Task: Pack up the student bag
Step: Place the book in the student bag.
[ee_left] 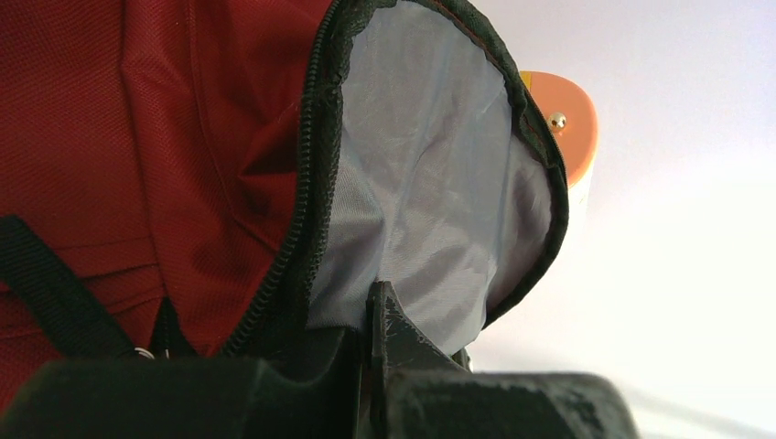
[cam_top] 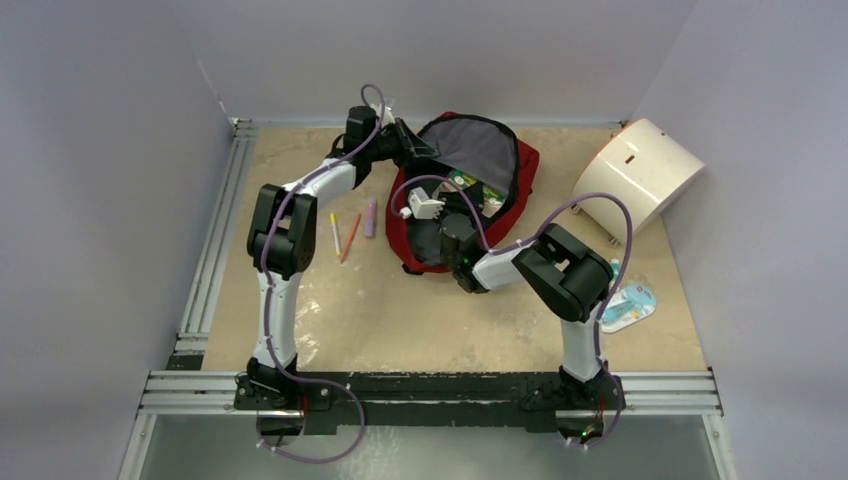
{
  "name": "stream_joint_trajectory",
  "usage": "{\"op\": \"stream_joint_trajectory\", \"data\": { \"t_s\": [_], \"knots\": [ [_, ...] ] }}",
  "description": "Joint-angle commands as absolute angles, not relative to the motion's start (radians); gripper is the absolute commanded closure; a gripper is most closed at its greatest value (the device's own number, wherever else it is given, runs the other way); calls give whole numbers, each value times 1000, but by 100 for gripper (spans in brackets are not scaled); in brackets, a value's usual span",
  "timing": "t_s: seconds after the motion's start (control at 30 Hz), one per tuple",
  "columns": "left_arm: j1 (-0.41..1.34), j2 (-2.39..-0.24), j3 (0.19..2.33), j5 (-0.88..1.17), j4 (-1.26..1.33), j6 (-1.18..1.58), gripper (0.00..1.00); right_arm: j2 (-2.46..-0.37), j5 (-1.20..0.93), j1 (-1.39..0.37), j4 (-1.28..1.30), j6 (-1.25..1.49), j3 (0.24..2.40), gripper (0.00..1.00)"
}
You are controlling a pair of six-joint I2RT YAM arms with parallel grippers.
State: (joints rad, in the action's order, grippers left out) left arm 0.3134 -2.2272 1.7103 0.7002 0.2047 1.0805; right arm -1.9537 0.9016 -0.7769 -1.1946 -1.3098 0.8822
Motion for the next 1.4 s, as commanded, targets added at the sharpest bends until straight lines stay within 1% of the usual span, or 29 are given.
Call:
{"op": "stream_joint_trajectory", "data": {
  "t_s": [0.0, 0.23, 0.57, 0.63, 0.77, 0.83, 0.93, 0.97, 1.03, 1.23, 1.3, 1.37],
  "knots": [
    [305, -2221, 1748, 753, 218, 1051, 100, -1967, 899, -756, -1388, -1331, 957, 100],
    [305, -2221, 1754, 756, 194, 1038, 100, -2057, 885, -733, -1332, -1261, 1030, 100],
    [305, -2218, 1748, 761, 178, 1035, 100, -2129, 860, -707, -1304, -1212, 1085, 94],
    [305, -2217, 1749, 762, 174, 1033, 100, -2135, 852, -706, -1266, -1177, 1092, 94],
    [305, -2217, 1747, 759, 167, 1031, 100, -2123, 809, -704, -1078, -1058, 1114, 93],
    [305, -2218, 1747, 759, 166, 1035, 100, -2109, 787, -700, -1020, -1006, 1115, 87],
    [305, -2217, 1747, 760, 165, 1033, 100, -2085, 744, -700, -876, -905, 1136, 68],
    [305, -2217, 1748, 760, 163, 1031, 100, -2074, 725, -700, -833, -846, 1143, 64],
    [305, -2215, 1749, 759, 160, 1029, 100, -2055, 691, -698, -783, -800, 1145, 58],
    [305, -2216, 1760, 758, 150, 1026, 100, -2017, 658, -698, -725, -760, 1125, 52],
    [305, -2219, 1765, 758, 150, 1026, 100, -1984, 632, -698, -702, -719, 1114, 41],
    [305, -2224, 1771, 759, 147, 1027, 100, -1952, 586, -699, -653, -669, 1115, 37]
  ]
}}
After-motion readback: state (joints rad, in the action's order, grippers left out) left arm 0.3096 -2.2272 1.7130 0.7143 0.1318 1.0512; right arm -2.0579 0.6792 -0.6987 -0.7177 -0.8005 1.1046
